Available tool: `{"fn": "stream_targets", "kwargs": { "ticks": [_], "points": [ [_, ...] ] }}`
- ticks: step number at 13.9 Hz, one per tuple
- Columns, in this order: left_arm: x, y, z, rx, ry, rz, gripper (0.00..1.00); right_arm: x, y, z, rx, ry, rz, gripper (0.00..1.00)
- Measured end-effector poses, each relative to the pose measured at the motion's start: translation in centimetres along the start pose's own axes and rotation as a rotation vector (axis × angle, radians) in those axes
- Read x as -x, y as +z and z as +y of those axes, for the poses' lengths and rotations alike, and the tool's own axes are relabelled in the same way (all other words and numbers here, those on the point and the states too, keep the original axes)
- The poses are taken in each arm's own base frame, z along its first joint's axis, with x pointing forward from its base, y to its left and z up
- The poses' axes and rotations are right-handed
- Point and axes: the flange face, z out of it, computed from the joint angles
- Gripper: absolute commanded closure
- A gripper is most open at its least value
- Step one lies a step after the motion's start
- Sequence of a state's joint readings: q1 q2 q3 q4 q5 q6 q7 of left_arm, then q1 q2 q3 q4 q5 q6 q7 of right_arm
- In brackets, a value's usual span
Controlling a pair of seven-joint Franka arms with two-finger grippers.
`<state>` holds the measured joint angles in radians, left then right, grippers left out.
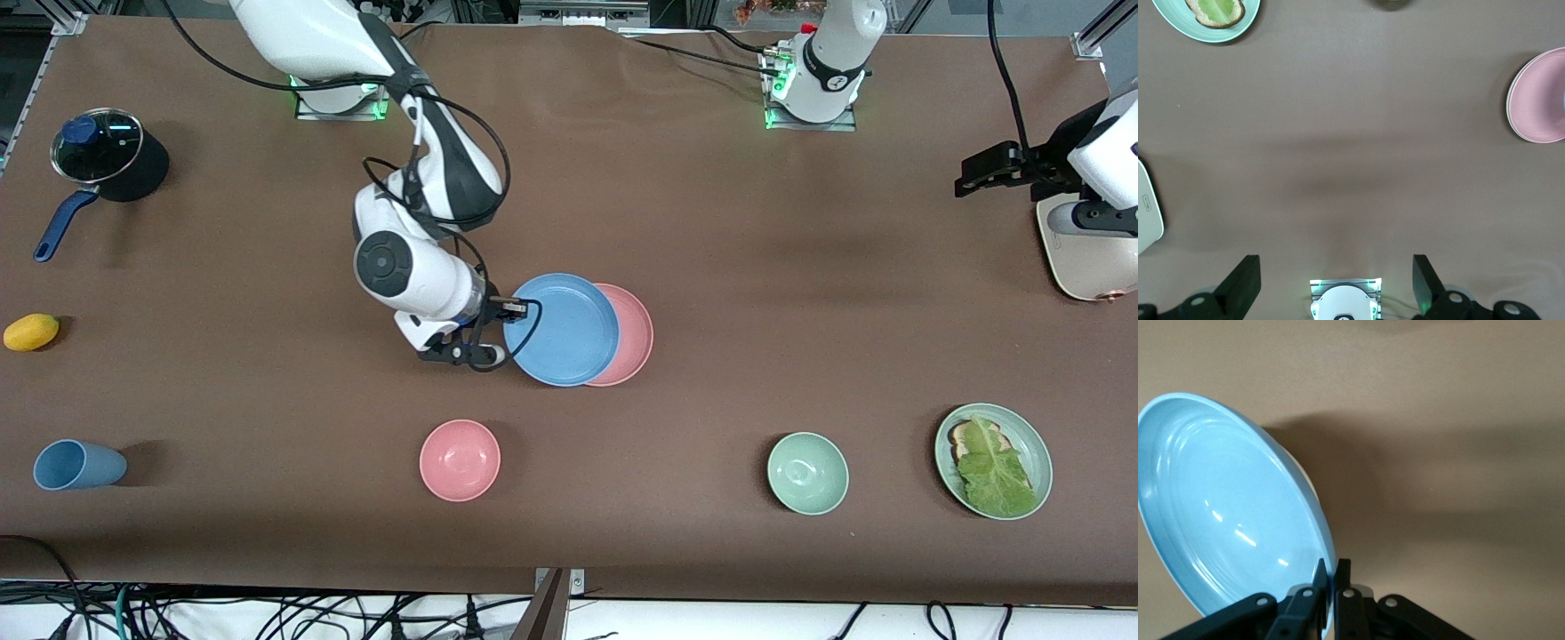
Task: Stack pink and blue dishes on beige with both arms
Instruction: 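Release the blue plate and pull the right gripper back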
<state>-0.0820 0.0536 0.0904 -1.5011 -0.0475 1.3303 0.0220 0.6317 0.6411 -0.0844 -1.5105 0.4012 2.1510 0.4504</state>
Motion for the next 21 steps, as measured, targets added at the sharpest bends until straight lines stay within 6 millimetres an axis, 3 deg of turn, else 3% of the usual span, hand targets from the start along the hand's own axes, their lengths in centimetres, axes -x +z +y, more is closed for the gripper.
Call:
{"fn": "stream_targets", "kwargs": {
  "ticks": [6, 9, 10, 11, 15, 17, 19, 21],
  "points": [
    [-0.3, 0.3, -0.8, 0.003, -0.014, -0.007, 0.00, 1.2, 4.1, -2.0, 0.000, 0.025, 0.036, 1.00],
    [-0.4, 0.5, -0.8, 0.003, -0.014, -0.010, 0.00, 2.0, 5.0, -2.9, 0.007, 0.020, 0.029, 1.00],
    [-0.4, 0.5, -0.8, 0.002, -0.014, -0.010, 0.00, 2.2, 5.3, -2.9, 0.010, 0.018, 0.026, 0.77],
    [-0.4, 0.5, -0.7, 0.002, -0.013, -0.010, 0.00, 2.3, 5.7, -3.0, 0.013, 0.018, 0.023, 0.01],
    [-0.4, 0.5, -0.7, 0.002, -0.012, -0.010, 0.00, 2.4, 5.4, -3.5, 0.007, 0.014, 0.032, 0.00],
    [-0.4, 0.5, -0.7, 0.002, -0.012, -0.010, 0.00, 1.6, 3.7, -3.3, 0.001, 0.020, 0.055, 0.00],
    [-0.4, 0.5, -0.7, 0.002, -0.013, -0.010, 0.00, 0.0, 0.0, -1.4, 0.025, 0.052, 0.065, 0.00],
    [-0.4, 0.5, -0.7, 0.002, -0.013, -0.011, 0.00, -1.8, -5.5, 2.1, 0.074, 0.096, 0.067, 0.00]
  ]
}}
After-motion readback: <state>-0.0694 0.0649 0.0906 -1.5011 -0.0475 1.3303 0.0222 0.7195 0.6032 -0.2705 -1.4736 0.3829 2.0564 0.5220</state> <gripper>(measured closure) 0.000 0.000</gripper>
